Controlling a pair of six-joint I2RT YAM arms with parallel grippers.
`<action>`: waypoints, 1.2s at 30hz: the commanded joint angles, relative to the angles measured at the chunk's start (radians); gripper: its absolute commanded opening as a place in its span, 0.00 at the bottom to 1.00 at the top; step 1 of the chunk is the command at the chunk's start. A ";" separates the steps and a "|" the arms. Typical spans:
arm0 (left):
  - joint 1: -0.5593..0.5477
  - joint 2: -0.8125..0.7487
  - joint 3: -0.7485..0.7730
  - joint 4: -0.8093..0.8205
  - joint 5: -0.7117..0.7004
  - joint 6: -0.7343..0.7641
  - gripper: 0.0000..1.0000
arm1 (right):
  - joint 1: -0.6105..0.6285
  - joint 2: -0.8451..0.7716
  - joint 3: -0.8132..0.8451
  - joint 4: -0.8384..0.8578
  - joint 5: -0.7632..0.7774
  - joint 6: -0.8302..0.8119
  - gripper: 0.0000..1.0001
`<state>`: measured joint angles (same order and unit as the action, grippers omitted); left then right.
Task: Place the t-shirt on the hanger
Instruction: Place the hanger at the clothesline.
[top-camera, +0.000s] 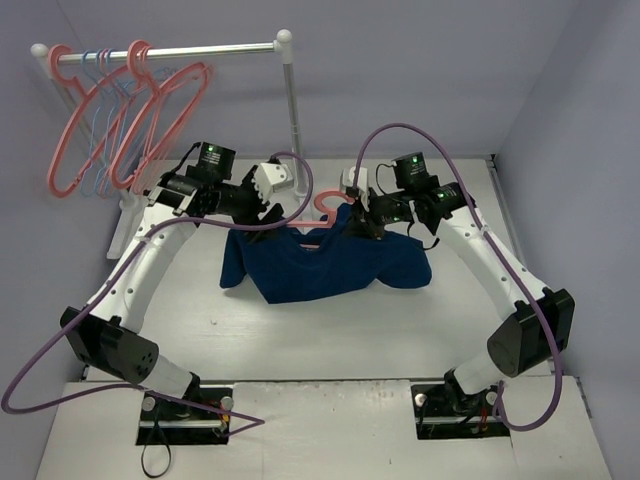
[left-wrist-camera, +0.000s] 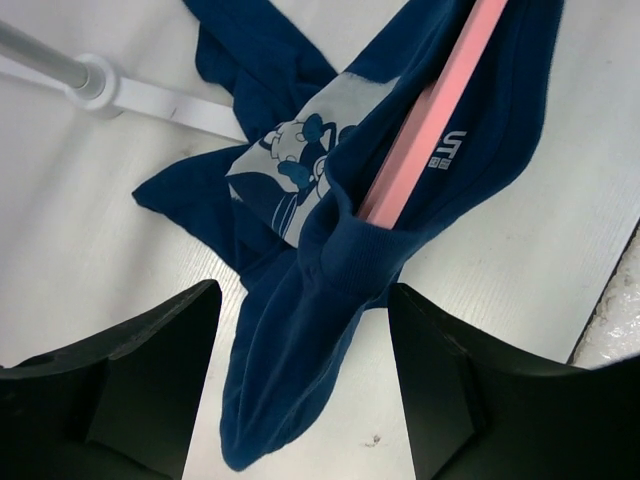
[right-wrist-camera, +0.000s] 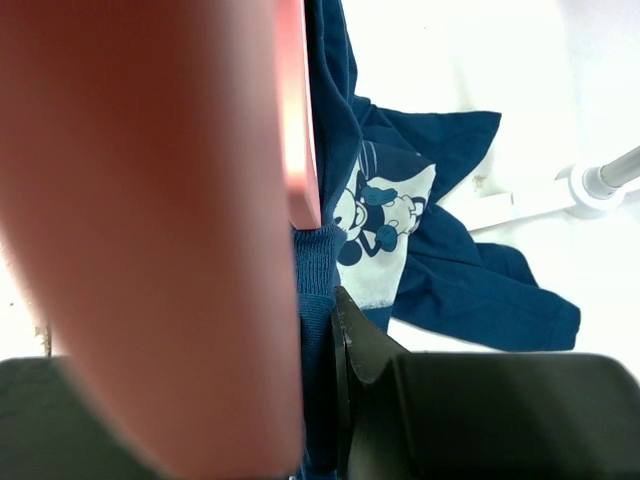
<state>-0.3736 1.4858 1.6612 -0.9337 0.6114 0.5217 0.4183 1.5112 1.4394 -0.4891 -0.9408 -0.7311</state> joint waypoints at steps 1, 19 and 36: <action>-0.009 -0.014 0.018 0.039 0.088 0.051 0.63 | -0.004 -0.025 0.003 0.058 -0.053 -0.003 0.00; -0.037 0.020 -0.052 0.039 0.153 0.090 0.54 | -0.004 -0.026 0.032 0.060 -0.064 0.004 0.00; -0.062 -0.077 -0.052 0.069 0.195 0.103 0.00 | -0.055 -0.083 -0.016 0.058 0.005 0.027 0.24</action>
<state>-0.4416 1.5135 1.6071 -0.9373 0.7500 0.6237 0.4024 1.5056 1.4319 -0.4818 -0.9548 -0.7308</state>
